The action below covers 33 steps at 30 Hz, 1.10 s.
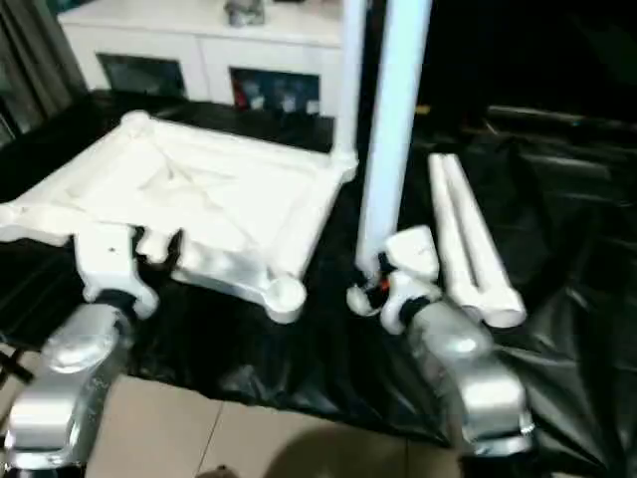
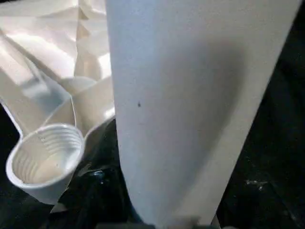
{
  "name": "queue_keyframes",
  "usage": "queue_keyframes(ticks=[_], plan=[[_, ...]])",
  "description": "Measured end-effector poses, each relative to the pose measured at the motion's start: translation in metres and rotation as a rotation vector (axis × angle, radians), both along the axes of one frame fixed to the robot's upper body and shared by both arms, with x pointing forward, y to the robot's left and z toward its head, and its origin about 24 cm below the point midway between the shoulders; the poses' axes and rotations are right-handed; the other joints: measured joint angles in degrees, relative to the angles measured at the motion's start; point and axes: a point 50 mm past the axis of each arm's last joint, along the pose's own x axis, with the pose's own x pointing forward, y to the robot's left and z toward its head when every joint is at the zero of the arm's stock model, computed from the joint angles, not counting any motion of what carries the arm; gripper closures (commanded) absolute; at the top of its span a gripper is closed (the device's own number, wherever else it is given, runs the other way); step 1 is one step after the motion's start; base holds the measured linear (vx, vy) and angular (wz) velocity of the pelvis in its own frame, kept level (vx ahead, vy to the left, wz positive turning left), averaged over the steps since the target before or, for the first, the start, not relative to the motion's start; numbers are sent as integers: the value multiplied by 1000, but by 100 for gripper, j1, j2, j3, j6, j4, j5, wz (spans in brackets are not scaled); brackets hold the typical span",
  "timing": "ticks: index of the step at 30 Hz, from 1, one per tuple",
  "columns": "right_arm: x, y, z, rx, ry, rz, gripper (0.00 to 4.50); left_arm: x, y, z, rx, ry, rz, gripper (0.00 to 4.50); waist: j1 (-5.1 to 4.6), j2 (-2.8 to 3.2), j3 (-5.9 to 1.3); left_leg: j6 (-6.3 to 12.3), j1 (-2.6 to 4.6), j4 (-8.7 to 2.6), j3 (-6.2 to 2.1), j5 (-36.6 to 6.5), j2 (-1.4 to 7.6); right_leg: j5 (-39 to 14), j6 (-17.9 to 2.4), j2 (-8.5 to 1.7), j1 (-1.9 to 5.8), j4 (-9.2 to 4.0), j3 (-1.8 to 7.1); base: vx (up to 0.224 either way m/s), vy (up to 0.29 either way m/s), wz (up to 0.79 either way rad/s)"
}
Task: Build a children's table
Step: Pick table leg
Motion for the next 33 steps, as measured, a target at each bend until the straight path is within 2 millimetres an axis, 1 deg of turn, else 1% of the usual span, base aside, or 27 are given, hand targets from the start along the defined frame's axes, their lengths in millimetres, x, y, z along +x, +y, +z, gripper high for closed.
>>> queue_keyframes(ticks=[1,3,4,6,7,8,9,10,13,15,16,18,19,20,21,22,23,24,25,26,27,28,29,30,31,32,33], plan=[[0,0,0,1,0,-6,257,1,-2,0,-1,0,-9,166,-18,18,6,2,11,-19,30,-1,1,-15,-24,-18,4,-3,1,0,0,0],[-1,-1,-1,5,1,-22,257,2,-5,0,-2,4,-27,166,-34,53,40,-11,101,-95,107,-23,22,-22,-33,-44,79,-41,-3,0,0,0],[-1,-1,-1,6,2,-30,257,3,-7,0,-2,3,-36,166,-61,64,91,-10,223,-162,191,-24,39,-38,-6,-77,172,-70,-5,0,0,0],[-3,-2,-1,9,0,-39,257,4,-8,1,-3,-1,-44,166,-101,94,136,0,390,-261,252,-31,49,-55,21,-96,274,-157,-19,0,0,0],[-3,-2,0,11,-4,-42,257,4,-8,2,-3,-4,-45,166,-134,123,151,2,477,-321,274,-33,55,-62,31,-102,358,-226,-37,0,0,0],[-3,-2,1,12,-9,-43,257,5,-8,3,-3,-7,-46,166,-164,131,151,2,516,-357,292,-32,59,-62,32,-107,398,-260,-43,0,0,0],[-3,-2,2,12,-13,-47,257,5,-9,3,-3,-9,-49,166,-191,135,148,2,539,-385,296,-32,63,-62,32,-107,456,-300,-50,0,0,0],[-3,-3,3,12,-20,-56,257,6,-9,5,-4,-14,-53,166,-209,134,141,3,533,-397,300,-32,63,-62,31,-107,475,-321,-49,65,13,-4],[-2,-5,3,10,-22,-74,257,6,-10,3,-4,-6,-57,166,-303,147,123,9,520,-401,314,-31,63,-51,16,-105,508,-373,-43,76,18,-3],[-2,-5,3,12,-22,-76,257,7,-10,2,-4,-2,-58,166,-327,150,103,92,514,-396,317,-64,61,-65,11,-105,526,-404,-45,113,22,1],[-2,-5,3,14,-21,-76,257,7,-10,2,-4,-1,-57,166,-327,156,76,128,492,-392,315,-98,56,-99,14,-106,524,-418,-50,152,15,6],[-2,-4,3,18,-22,-74,257,7,-10,1,-4,2,-55,166,-327,169,19,188,478,-368,291,-154,38,-152,28,-109,509,-421,-55,173,15,8],[-2,-3,4,19,-23,-71,257,7,-9,1,-2,1,-54,166,-349,151,-10,233,470,-346,265,-204,13,-216,7,-120,469,-350,-44,181,-9,9],[-2,-1,4,21,-25,-67,257,7,-8,1,-1,2,-50,166,-360,127,-19,293,476,-323,207,-250,-31,-283,-14,-126,382,-225,-34,181,-9,9],[-1,1,5,24,-30,-60,257,6,-6,1,1,3,-45,166,-370,89,-35,282,482,-306,153,-292,-70,-324,-23,-170,255,-2,-13,116,-50,1],[1,4,8,32,-39,-52,257,6,-3,1,4,4,-33,166,-397,34,-49,246,504,-273,42,-357,-145,-345,-6,-246,50,263,18,42,-83,-16],[1,5,9,32,-42,-48,257,6,-1,1,5,3,-28,166,-406,-52,-59,228,508,-213,5,-430,-231,-342,13,-309,-27,247,59,42,-83,-16],[0,1,8,25,-40,-57,257,7,-3,2,-2,2,-31,166,-415,-98,-38,500,397,48,-39,-541,-285,-422,148,-270,17,274,173,28,-50,6],[-3,-9,2,6,-17,-91,257,8,-16,2,-21,0,-79,166,-356,-67,-48,870,225,434,-64,-499,-281,-474,130,-170,162,260,350,75,26,30],[-2,-15,1,-8,-12,-113,257,7,-22,1,-24,3,-102,166,-263,-58,-45,785,92,557,-62,-437,-289,-474,130,-100,233,201,443,75,26,30],[-1,-16,2,-6,-19,-120,257,7,-21,1,-18,4,-104,166,-156,-34,-52,516,-9,462,-48,-313,-278,-472,134,13,253,186,582,0,0,0],[0,-14,6,1,-35,-115,257,7,-17,1,-10,2,-95,166,5,142,-110,178,-72,79,-54,-97,-143,-473,139,219,243,216,664,-65,40,-41],[1,-13,7,6,-38,-114,257,7,-14,1,-2,4,-86,166,96,197,-117,14,-100,97,-59,-26,-46,-488,154,320,219,267,710,-65,40,-41],[1,-9,7,16,-39,-107,257,7,-9,-1,3,13,-72,166,194,164,-130,34,-108,149,59,-66,20,-492,163,323,162,330,749,-66,54,-61],[0,-5,7,20,-38,-88,257,7,-7,-3,1,20,-63,166,251,157,-134,77,-116,185,155,-98,45,-502,191,313,117,350,799,6,73,-60],[0,-3,7,22,-37,-80,257,7,-6,-4,0,25,-60,166,360,134,-136,149,-119,239,351,-154,73,-511,249,274,25,412,904,6,73,-60],[-1,-4,5,19,-32,-85,257,7,-7,-4,0,27,-64,166,443,162,-154,210,-165,310,388,-193,64,-503,303,284,14,408,1027,-27,158,-41]])
